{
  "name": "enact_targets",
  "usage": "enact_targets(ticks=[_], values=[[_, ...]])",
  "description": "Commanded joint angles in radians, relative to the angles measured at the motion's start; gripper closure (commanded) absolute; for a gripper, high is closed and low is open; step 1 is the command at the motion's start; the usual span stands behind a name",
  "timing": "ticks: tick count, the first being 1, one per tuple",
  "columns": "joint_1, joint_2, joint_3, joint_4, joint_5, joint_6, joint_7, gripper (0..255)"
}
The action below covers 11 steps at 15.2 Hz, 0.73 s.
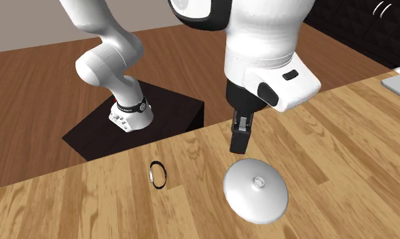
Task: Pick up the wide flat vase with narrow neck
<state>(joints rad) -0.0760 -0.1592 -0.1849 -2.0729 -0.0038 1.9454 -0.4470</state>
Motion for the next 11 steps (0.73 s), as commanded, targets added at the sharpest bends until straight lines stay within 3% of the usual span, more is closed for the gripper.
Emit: enact_targets(ticks=[1,6,11], values=[[-0.006,0.075,-0.016,0.061,0.01,0.015,-0.039,0],[-0.03,0.265,-0.042,0.235,0.05,0.032,-0.129,0],[-0.032,0.281,-0.04,0.186,0.055,0.095,-0.134,0]])
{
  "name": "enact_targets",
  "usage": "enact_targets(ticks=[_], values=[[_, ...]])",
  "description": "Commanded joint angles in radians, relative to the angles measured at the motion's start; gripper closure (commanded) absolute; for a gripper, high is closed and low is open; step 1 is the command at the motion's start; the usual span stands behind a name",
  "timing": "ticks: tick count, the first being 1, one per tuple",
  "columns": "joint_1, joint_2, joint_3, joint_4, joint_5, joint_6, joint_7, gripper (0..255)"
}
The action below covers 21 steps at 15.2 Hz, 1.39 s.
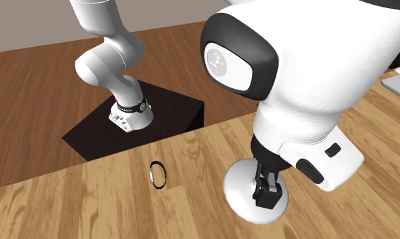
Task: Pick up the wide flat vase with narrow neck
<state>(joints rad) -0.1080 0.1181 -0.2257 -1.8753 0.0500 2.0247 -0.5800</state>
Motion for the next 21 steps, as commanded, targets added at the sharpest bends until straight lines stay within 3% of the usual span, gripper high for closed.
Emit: enact_targets(ticks=[1,5,6,15,21], values=[[0.0,0.008,0.001,-0.02,0.003,0.028,-0.002,0],[0.0,0.014,0.001,-0.034,0.005,0.048,-0.003,0],[0.0,0.016,0.001,-0.033,0.005,0.049,-0.004,255],[0.0,0.014,0.001,-0.034,0.005,0.048,-0.003,255],[0.001,-0.007,0.0,0.021,-0.003,-0.028,0.003,255]])
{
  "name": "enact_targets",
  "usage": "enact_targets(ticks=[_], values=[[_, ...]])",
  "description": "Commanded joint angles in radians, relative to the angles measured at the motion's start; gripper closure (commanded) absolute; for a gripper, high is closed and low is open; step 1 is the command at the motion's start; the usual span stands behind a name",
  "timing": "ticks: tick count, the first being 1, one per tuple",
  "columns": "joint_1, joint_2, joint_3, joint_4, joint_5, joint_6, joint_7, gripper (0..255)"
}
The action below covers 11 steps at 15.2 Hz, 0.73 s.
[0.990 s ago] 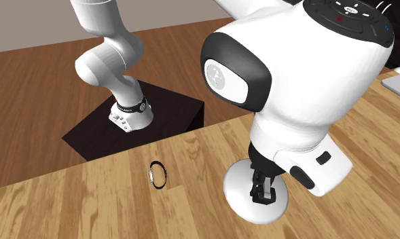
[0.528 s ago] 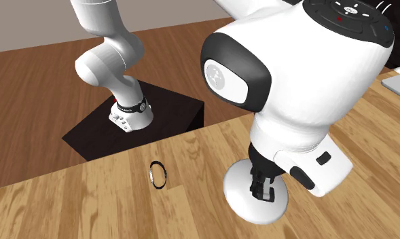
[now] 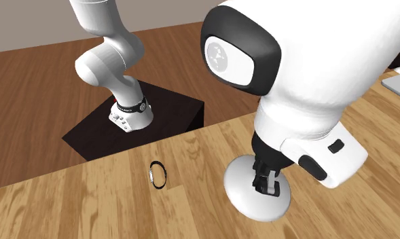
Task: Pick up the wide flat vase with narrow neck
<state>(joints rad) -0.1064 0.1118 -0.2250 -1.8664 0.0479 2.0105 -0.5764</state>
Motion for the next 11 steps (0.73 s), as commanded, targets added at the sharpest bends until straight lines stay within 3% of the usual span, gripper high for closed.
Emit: enact_targets(ticks=[1,11], values=[[-0.001,-0.004,-0.001,0.022,-0.001,-0.026,0.0,255],[-0.001,-0.02,-0.002,0.112,-0.007,-0.132,0.005,255]])
